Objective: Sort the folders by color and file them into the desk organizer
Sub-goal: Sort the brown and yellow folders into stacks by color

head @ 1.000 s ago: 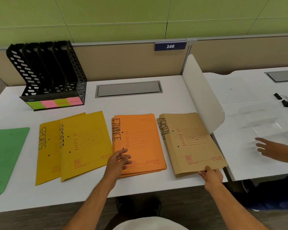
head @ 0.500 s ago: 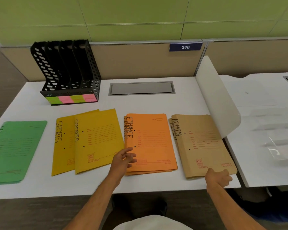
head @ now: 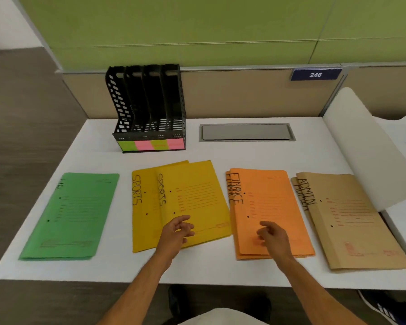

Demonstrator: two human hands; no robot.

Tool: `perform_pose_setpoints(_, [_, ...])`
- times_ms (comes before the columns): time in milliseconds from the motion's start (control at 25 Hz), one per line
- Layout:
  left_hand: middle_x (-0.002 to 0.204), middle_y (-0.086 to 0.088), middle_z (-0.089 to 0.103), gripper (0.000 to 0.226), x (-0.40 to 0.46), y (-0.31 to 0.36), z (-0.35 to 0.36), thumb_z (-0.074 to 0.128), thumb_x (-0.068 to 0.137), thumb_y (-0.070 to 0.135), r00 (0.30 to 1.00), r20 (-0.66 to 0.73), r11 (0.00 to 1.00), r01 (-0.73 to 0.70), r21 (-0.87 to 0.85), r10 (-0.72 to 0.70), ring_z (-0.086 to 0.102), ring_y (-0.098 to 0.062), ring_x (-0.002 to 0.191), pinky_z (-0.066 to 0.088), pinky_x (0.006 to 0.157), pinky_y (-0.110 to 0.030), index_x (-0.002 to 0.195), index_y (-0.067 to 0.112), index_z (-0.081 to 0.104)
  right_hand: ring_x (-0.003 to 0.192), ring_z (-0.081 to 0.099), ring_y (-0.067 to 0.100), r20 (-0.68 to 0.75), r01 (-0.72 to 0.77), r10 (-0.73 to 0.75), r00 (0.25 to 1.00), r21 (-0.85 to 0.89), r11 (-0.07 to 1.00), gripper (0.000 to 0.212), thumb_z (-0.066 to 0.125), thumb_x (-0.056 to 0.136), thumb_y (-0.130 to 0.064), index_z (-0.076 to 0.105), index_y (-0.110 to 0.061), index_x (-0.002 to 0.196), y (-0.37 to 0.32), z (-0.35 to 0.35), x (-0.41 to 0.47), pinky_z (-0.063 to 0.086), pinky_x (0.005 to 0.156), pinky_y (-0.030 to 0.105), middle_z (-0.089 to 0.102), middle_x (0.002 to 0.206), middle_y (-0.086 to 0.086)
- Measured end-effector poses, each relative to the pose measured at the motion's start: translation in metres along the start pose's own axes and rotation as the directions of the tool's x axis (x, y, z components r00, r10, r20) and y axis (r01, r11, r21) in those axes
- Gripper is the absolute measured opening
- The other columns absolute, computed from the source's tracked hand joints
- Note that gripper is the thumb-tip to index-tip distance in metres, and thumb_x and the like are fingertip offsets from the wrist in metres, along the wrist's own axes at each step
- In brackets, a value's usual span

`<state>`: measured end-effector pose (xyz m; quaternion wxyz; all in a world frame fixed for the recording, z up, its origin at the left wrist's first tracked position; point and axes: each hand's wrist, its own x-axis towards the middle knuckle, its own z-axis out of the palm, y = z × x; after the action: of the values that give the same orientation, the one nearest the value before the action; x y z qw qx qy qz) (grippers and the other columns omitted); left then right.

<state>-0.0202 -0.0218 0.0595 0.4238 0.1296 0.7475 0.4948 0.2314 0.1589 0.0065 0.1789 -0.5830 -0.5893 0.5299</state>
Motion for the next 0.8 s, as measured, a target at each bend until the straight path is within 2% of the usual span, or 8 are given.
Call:
perform_pose_setpoints(80, [0.101, -0.001, 0.076, 0.028, 0.009, -0.013, -0.045, 0.062, 0.097, 0.007, 0.999, -0.034, 0.999, 0.029, 0.014, -0.028, 0.074, -0.02, 0.093, 0.054, 0.08, -0.036, 0.115, 0.027, 0.067, 0.086, 0.068, 0.026, 0.141, -0.001, 0.01, 0.99, -0.061, 0.998, 0.021, 0.058, 0.095, -0.014, 0.066, -0.018, 0.113, -0.01, 0.041, -0.007, 0.058, 0.077, 0.045, 0.07, 0.098, 0.01])
perform_pose_setpoints(240, [0.105, -0.006, 0.074, 0.033, 0.041, -0.042, -0.117, 0.066, 0.091, 0.001, 0.995, -0.042, 0.995, 0.088, 0.043, -0.086, 0.07, -0.025, 0.102, 0.05, 0.075, -0.03, 0.115, 0.023, 0.067, 0.115, 0.058, 0.03, 0.234, 0.082, -0.025, 0.972, -0.236, 0.968, 0.035, 0.067, 0.09, -0.017, 0.06, -0.021, 0.125, -0.006, 0.114, -0.009, 0.048, 0.096, 0.037, 0.06, 0.129, 0.009])
perform_pose_setpoints(320, [0.111, -0.006, 0.072, 0.033, 0.055, -0.05, -0.133, 0.066, 0.09, 0.003, 0.99, -0.021, 0.987, 0.141, 0.081, -0.14, 0.067, -0.026, 0.107, 0.049, 0.076, -0.03, 0.114, 0.025, 0.066, 0.132, 0.046, 0.03, 0.276, 0.161, -0.034, 0.96, -0.451, 0.878, 0.054, 0.071, 0.088, -0.022, 0.051, -0.014, 0.138, -0.001, 0.138, -0.011, 0.036, 0.111, 0.039, 0.047, 0.146, 0.01])
perform_pose_setpoints(400, [0.115, -0.004, 0.069, 0.035, 0.062, -0.053, -0.132, 0.066, 0.091, 0.007, 0.982, 0.035, 0.976, 0.181, 0.122, -0.187, 0.065, -0.022, 0.104, 0.049, 0.077, -0.029, 0.122, 0.023, 0.064, 0.14, 0.034, 0.029, 0.337, 0.202, 0.003, 0.941, -0.571, 0.796, 0.066, 0.069, 0.089, -0.029, 0.041, -0.012, 0.147, 0.0, 0.151, -0.02, 0.027, 0.115, 0.035, 0.035, 0.156, 0.008])
perform_pose_setpoints(560, [0.121, -0.005, 0.059, 0.059, 0.08, -0.039, -0.111, 0.068, 0.093, 0.011, 0.954, 0.117, 0.955, 0.257, 0.149, -0.275, 0.058, -0.02, 0.103, 0.047, 0.068, -0.025, 0.146, 0.012, 0.043, 0.144, 0.024, 0.025, 0.415, 0.207, 0.072, 0.907, -0.588, 0.782, 0.061, 0.065, 0.092, -0.03, 0.041, -0.017, 0.146, -0.012, 0.154, -0.013, 0.021, 0.117, 0.032, 0.024, 0.161, -0.001])
perform_pose_setpoints(640, [0.129, -0.008, 0.059, 0.066, 0.086, -0.039, -0.102, 0.07, 0.092, 0.013, 0.942, 0.118, 0.946, 0.3, 0.122, -0.314, 0.057, -0.022, 0.109, 0.048, 0.074, -0.028, 0.149, 0.011, 0.037, 0.146, 0.021, 0.023, 0.46, 0.228, 0.102, 0.882, -0.605, 0.763, 0.061, 0.065, 0.092, -0.031, 0.04, -0.021, 0.147, -0.014, 0.152, -0.01, 0.019, 0.119, 0.033, 0.021, 0.162, -0.003])
perform_pose_setpoints(720, [0.137, -0.012, 0.06, 0.057, 0.09, -0.039, -0.096, 0.069, 0.093, 0.015, 0.924, 0.14, 0.935, 0.352, 0.045, -0.355, 0.06, -0.025, 0.114, 0.052, 0.084, -0.033, 0.144, 0.009, 0.045, 0.146, 0.018, 0.023, 0.503, 0.246, 0.134, 0.854, -0.617, 0.748, 0.064, 0.062, 0.094, -0.033, 0.034, -0.022, 0.15, -0.018, 0.155, -0.011, 0.018, 0.119, 0.035, 0.016, 0.163, -0.006])
perform_pose_setpoints(800, [0.133, -0.014, 0.065, 0.038, 0.09, -0.036, -0.088, 0.066, 0.096, 0.012, 0.908, 0.198, 0.923, 0.383, -0.039, -0.369, 0.065, -0.026, 0.107, 0.056, 0.081, -0.036, 0.133, 0.006, 0.057, 0.147, 0.017, 0.023, 0.535, 0.262, 0.142, 0.833, -0.608, 0.749, 0.066, 0.06, 0.094, -0.033, 0.032, -0.021, 0.152, -0.019, 0.161, -0.013, 0.018, 0.12, 0.036, 0.015, 0.163, -0.006])
